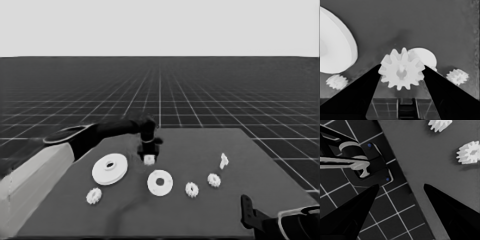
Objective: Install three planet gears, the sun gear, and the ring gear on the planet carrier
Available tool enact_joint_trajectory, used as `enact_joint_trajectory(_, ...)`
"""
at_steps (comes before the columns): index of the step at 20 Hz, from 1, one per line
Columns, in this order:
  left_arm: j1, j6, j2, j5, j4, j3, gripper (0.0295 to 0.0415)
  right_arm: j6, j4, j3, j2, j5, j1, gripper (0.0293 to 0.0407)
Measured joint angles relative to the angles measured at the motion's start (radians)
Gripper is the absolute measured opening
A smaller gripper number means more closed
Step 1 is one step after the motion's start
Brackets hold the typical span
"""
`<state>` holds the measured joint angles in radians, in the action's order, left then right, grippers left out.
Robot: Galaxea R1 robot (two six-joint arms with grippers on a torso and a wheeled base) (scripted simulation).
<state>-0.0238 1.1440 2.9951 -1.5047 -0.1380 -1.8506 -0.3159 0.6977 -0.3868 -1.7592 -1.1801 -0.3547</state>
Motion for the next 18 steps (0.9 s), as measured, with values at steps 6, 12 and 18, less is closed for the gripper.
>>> enact_joint_trajectory(6,0.003,0.053,0.062,-0.007,-0.006,-0.007,0.0312,0.000,0.000,0.000,0.000,0.000,0.000,0.0385)
enact_joint_trajectory(12,0.131,-0.001,0.096,0.054,-0.118,-0.108,0.0312,0.000,0.000,0.000,0.000,0.000,0.000,0.0385)
enact_joint_trajectory(18,0.146,-0.011,0.103,0.065,-0.131,-0.127,0.0312,0.000,0.000,0.000,0.000,0.000,0.000,0.0385)
